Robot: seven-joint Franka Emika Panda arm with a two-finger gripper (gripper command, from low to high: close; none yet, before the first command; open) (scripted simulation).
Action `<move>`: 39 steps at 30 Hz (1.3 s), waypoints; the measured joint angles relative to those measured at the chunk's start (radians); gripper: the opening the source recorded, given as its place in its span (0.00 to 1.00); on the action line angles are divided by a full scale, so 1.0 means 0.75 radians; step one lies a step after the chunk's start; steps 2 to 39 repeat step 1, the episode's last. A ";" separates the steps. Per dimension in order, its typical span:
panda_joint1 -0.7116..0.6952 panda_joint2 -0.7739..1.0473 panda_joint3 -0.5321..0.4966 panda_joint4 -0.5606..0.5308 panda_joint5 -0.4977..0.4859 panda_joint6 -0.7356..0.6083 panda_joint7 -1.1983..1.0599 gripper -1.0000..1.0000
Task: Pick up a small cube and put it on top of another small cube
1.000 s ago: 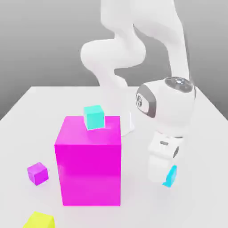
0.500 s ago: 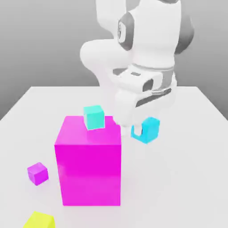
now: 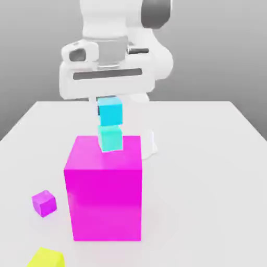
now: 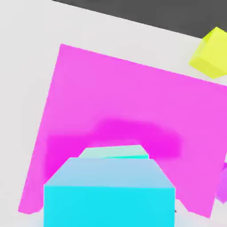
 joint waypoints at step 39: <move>0.000 0.000 0.000 0.000 0.000 0.000 0.000 1.00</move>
